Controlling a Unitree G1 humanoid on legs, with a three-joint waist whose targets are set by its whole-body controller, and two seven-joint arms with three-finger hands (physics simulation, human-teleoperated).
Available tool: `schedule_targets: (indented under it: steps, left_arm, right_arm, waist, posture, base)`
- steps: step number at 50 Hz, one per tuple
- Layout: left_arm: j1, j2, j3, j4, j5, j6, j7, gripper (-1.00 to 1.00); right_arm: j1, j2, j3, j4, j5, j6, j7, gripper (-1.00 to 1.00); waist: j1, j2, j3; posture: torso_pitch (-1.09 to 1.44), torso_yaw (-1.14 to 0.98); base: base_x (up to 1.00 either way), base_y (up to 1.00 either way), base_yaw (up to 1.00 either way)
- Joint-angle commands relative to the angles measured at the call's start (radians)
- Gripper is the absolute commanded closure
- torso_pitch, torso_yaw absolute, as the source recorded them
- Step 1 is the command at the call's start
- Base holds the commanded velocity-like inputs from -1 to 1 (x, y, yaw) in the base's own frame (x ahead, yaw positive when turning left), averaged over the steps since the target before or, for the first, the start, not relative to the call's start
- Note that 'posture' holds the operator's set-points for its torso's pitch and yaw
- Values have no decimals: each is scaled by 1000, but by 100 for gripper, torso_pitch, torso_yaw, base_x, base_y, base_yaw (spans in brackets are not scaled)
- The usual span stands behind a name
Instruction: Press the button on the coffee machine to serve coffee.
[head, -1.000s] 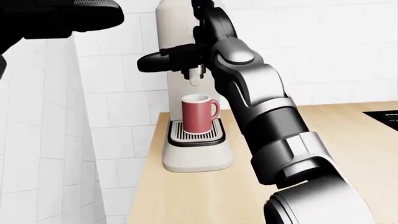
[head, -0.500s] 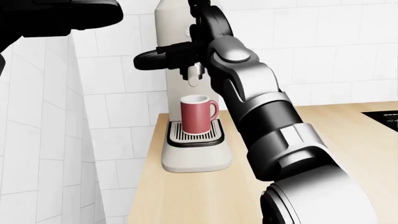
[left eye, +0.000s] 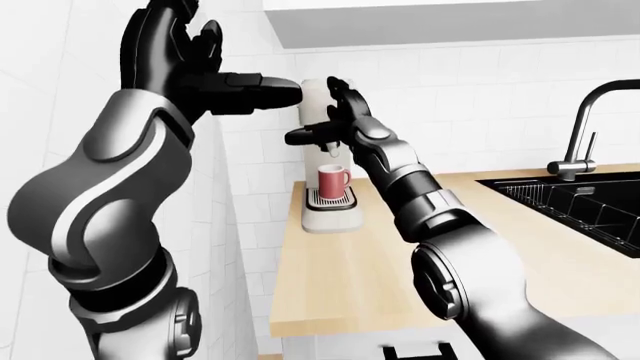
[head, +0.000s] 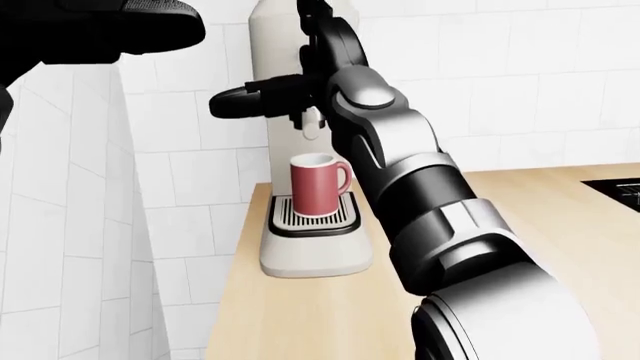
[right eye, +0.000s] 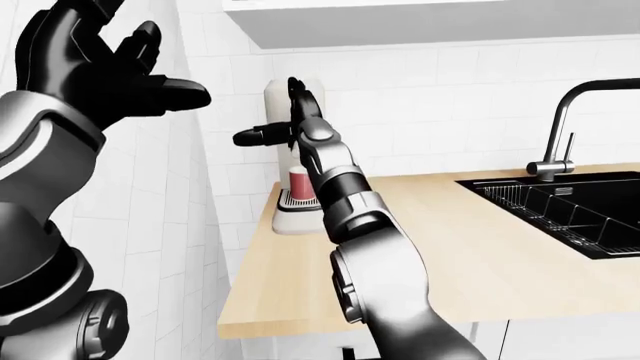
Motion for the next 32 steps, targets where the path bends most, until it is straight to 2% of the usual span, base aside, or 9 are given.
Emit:
schedule_targets:
  steps: [1, 4, 11, 18, 32]
  left_arm:
    - [-33, 3, 1, -11, 2, -9, -12, -100]
    - [-32, -6, 18, -10, 9, -49, -11, -100]
    - [-33, -1, 5, 1, 10, -27, -3, -100]
    - [-36, -6, 17, -10, 2, -42, 2, -100]
    - [-41, 4, 21, -11, -16, -41, 18, -100]
  right_arm:
    - [-43, -11, -3, -39, 2, -28, -2, -100]
    - [-43, -12, -4, -34, 2, -34, 1, -100]
    - [-47, -12, -7, -28, 4, -38, 0, -100]
    - [-47, -12, -8, -28, 6, -39, -1, -100]
    - [-56, -11, -9, -19, 7, -48, -3, -100]
  waist:
    - [0, 4, 5]
    - [0, 3, 13]
    - [0, 3, 18]
    - [1, 1, 29]
    - [5, 0, 34]
  posture:
    - [-73, 0]
    - [-71, 0]
    - [-71, 0]
    - [-68, 0]
    - [-68, 0]
  base:
    - [0, 0, 0]
    - [0, 0, 0]
    - [0, 0, 0]
    - [0, 0, 0]
    - [0, 0, 0]
